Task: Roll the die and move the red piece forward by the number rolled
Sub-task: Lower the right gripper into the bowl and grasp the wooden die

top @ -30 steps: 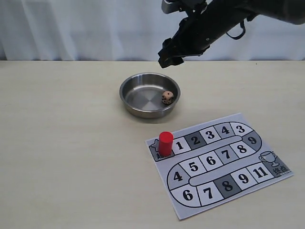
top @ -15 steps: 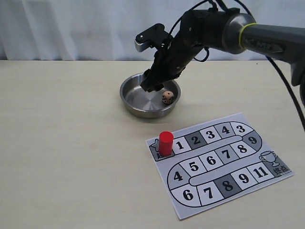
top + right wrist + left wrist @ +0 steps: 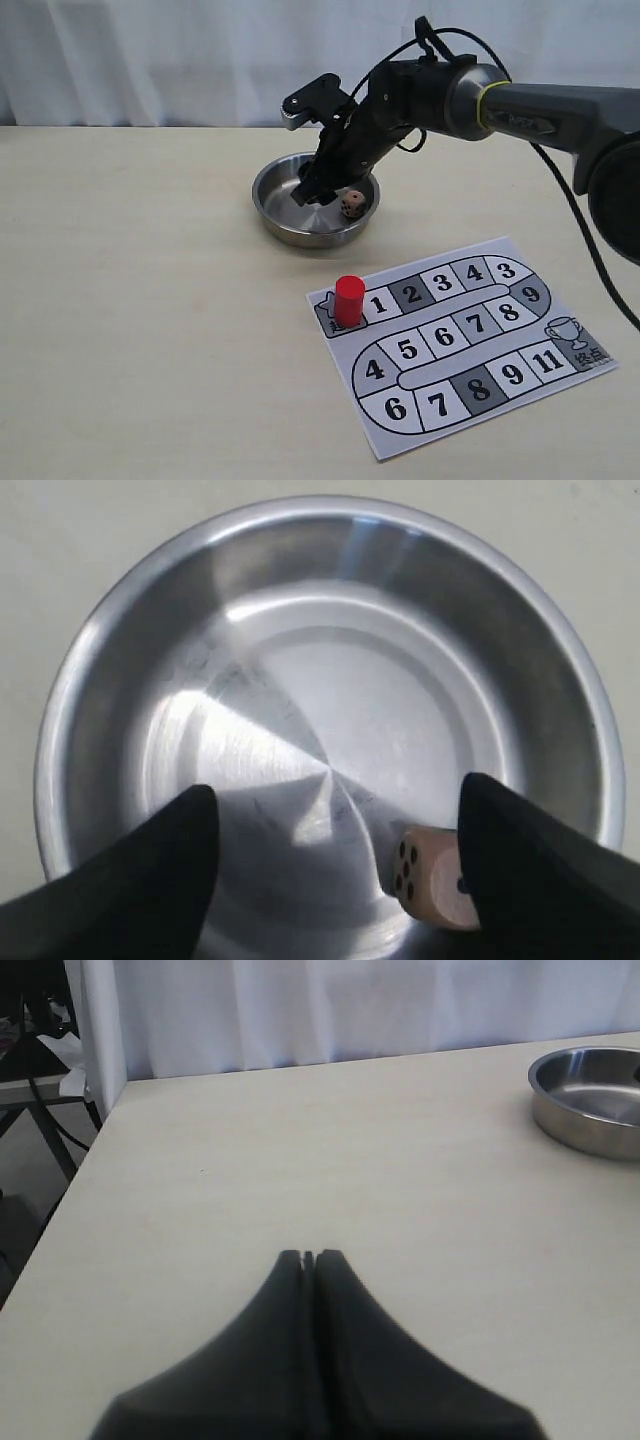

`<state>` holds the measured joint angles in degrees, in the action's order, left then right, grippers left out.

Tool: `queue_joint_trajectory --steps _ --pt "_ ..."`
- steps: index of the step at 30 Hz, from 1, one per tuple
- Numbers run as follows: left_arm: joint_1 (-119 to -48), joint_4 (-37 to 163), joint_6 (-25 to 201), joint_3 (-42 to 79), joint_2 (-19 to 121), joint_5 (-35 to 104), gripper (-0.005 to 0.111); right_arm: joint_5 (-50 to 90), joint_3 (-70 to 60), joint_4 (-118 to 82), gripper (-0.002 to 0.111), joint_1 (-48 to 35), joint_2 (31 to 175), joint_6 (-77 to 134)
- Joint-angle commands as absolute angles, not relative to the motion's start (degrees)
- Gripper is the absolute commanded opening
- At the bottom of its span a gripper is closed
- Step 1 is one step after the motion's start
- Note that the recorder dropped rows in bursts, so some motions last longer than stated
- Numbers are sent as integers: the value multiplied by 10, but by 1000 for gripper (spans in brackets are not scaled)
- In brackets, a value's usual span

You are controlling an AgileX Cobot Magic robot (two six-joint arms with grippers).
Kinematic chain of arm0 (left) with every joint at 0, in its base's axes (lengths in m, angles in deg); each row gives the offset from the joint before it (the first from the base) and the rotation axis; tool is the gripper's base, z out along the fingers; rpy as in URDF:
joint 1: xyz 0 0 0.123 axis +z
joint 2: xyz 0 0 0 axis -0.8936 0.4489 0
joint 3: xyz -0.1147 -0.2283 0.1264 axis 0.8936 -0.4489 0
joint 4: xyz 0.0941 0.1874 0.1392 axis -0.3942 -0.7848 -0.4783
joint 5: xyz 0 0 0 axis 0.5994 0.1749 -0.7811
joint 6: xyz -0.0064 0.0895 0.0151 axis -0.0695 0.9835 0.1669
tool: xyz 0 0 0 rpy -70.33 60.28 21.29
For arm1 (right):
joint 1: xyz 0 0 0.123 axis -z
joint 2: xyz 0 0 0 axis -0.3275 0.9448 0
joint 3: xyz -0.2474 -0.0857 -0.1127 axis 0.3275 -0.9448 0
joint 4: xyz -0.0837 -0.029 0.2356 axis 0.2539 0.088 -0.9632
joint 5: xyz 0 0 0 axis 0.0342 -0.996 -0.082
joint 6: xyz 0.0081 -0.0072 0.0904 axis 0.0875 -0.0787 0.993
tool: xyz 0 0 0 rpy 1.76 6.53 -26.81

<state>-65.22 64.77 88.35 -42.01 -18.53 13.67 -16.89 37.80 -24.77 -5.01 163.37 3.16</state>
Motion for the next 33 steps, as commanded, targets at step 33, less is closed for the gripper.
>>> queue_joint_trajectory --steps 33 --pt "-653 650 881 -421 -185 142 0 -130 381 -205 64 -34 1665 98"
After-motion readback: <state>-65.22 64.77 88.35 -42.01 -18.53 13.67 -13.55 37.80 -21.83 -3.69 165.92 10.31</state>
